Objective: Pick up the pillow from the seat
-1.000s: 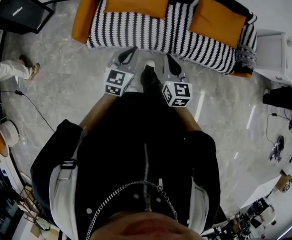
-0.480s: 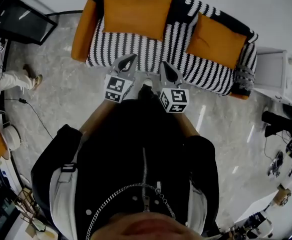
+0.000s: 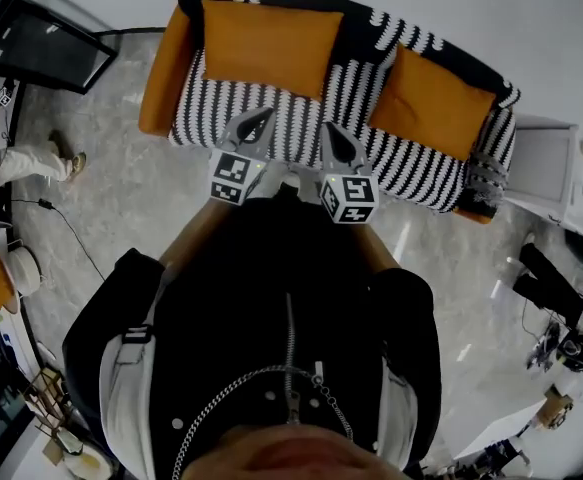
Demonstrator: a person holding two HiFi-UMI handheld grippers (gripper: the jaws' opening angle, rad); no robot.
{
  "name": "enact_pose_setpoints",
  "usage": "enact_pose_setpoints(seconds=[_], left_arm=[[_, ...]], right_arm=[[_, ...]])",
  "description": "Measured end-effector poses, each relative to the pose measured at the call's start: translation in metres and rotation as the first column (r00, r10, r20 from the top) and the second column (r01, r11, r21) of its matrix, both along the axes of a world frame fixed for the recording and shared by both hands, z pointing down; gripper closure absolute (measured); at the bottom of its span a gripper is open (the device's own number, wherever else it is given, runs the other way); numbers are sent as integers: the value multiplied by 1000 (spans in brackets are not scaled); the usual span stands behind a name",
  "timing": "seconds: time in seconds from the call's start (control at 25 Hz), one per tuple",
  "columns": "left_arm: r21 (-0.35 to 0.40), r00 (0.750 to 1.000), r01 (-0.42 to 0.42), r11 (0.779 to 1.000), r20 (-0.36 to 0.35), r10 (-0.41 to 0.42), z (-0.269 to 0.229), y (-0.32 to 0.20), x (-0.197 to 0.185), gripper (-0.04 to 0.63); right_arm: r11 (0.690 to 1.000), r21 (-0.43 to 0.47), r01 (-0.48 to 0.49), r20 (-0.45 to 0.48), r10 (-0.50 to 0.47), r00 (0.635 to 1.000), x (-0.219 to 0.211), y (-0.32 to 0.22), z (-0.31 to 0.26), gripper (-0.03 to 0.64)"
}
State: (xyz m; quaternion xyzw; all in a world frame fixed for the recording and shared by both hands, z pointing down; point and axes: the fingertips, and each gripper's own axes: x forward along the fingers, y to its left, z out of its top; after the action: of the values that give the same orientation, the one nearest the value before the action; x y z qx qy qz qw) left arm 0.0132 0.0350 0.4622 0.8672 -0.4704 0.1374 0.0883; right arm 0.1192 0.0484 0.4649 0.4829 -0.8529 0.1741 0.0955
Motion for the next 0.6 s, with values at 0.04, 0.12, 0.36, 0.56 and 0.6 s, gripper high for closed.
enact_pose_setpoints(seconds=[0.04, 0.12, 0.36, 0.56, 0.6], left_arm=[[0, 1000, 8, 1000, -2, -8, 0, -6, 1, 586], [2, 1000, 27, 1000, -11, -27, 1, -18, 3, 586], [-16, 996, 89, 996, -10, -89, 7, -37, 3, 586], [-15, 992, 124, 992, 1, -124, 5, -42, -4, 586], [-16, 991, 133, 991, 2, -133, 4, -42, -6, 586]], right_arm=[[1000, -2, 8, 0, -8, 1000, 1, -7, 1, 615], [1000, -8, 29, -4, -29, 1000, 3, -20, 5, 614], [995, -24, 94, -4, -94, 996, 3, -48, 9, 614], [996, -21, 84, 23, -84, 996, 9, -68, 6, 615], [997, -22, 80, 29, -79, 996, 10, -71, 5, 615]])
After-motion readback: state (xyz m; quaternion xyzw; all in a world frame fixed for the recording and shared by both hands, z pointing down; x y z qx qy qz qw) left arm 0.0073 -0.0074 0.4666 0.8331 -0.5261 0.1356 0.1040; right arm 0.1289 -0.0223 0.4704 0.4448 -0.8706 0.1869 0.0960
